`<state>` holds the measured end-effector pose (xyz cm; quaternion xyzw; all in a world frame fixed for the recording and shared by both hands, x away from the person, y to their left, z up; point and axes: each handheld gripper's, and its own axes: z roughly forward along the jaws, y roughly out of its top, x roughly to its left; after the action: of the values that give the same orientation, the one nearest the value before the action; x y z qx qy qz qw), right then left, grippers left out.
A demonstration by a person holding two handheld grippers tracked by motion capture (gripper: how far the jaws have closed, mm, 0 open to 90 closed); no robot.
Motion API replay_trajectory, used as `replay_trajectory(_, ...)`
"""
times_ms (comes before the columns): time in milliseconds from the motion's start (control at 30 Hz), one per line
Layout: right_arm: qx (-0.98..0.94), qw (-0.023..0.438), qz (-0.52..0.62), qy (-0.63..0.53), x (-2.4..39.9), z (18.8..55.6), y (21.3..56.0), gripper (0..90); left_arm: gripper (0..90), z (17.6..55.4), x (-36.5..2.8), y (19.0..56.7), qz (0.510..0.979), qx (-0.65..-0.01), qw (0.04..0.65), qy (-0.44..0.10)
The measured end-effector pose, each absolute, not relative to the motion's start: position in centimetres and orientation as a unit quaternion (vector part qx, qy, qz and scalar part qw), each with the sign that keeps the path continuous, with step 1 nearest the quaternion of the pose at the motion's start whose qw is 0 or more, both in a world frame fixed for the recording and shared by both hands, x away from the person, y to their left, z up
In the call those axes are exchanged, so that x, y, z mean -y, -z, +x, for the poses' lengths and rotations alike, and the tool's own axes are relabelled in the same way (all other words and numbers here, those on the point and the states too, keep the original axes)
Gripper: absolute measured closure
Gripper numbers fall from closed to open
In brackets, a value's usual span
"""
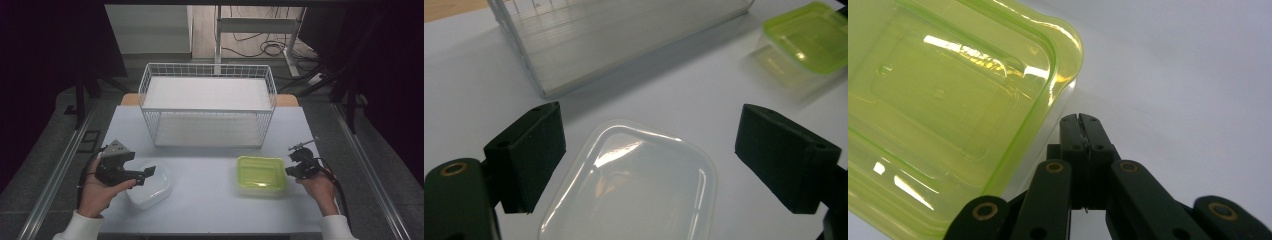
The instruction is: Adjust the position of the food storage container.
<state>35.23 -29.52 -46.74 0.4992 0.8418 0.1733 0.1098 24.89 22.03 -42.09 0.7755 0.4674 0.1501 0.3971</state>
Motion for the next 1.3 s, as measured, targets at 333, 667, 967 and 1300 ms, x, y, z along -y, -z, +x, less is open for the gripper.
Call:
replay_trajectory(333,-0.864,0.080,0.459,-0.194,24.8,34.8,47.0,89.3,12.3,24.6,-20.9,41.7,0.777,-0.462,0.407,-0.132)
replay_trajectory(667,-0.877,0.077,0.431,-0.198,21.9,34.4,47.3,89.3,12.3,24.5,-19.8,41.8,0.780,-0.458,0.408,-0.122)
replay_trajectory(967,-0.865,0.089,0.438,-0.227,23.0,34.0,46.5,89.3,12.3,24.2,-18.6,41.9,0.782,-0.459,0.408,-0.108)
replay_trajectory(1300,-0.839,0.081,0.452,-0.293,26.2,31.5,45.5,68.4,12.3,23.9,-18.0,41.6,0.779,-0.458,0.419,-0.092)
